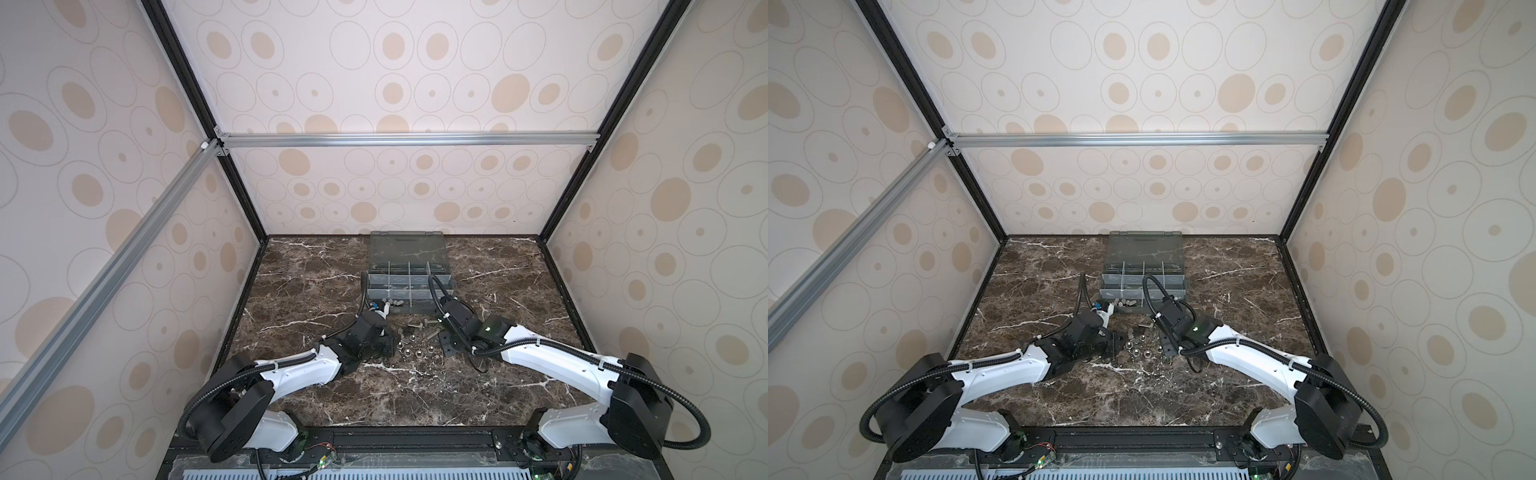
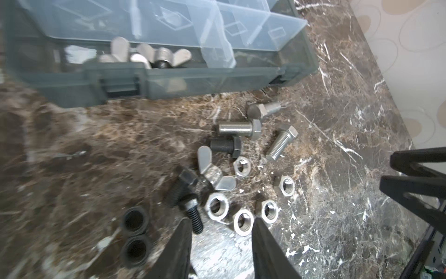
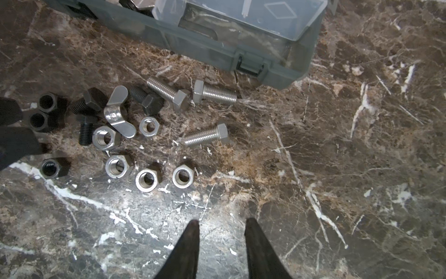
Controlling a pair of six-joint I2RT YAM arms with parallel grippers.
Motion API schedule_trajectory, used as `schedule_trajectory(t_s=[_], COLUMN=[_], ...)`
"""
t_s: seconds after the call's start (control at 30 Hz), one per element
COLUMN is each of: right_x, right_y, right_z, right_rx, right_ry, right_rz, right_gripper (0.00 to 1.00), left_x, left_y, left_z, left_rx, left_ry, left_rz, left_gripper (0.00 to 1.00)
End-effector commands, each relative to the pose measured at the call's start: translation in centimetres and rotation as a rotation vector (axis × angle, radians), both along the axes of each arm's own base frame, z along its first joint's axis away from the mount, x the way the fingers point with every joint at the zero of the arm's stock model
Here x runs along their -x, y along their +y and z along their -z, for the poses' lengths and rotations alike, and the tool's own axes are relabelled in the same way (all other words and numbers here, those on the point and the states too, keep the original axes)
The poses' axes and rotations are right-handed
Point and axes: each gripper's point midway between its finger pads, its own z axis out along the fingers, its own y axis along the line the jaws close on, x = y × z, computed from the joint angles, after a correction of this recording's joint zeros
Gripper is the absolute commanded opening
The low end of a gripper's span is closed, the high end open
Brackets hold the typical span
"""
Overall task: Sort the screws and nuts into containers
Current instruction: Pick up the nut at the center of the table.
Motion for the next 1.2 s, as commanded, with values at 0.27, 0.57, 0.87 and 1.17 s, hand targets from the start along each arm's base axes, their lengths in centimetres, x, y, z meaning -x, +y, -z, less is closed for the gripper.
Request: schedule_trajectory(t_s=[0.27, 0.57, 0.87, 1.17], right_x=[1.4, 2.1, 2.3, 2.4], right_y=[-2.2, -3.1, -3.4, -3.3], right_z=[0.2, 0.7, 0.8, 1.1], right_rx=[-0.009, -0.013, -0.017, -0.02], right_ry=[-0.002, -0.001, -0.005, 0.004], right_rz=[0.076, 0.097, 0.105, 0.107], right_gripper=[0.36, 0.36, 0.36, 0.36], left_x=[-1.4, -2.0, -1.9, -2.1], left_y=[-3.5, -3.6, -2.8, -2.9], left_z=[0.1, 1.7, 2.5, 3.1], left_rx=[-0.007, -0.064, -0.114, -0.135], left_ry=[0.001, 0.032, 0.038, 0.047], left_rz=[0.048, 0.033, 0.0, -0.005], left_gripper=[0.41, 0.4, 0.39, 0.39])
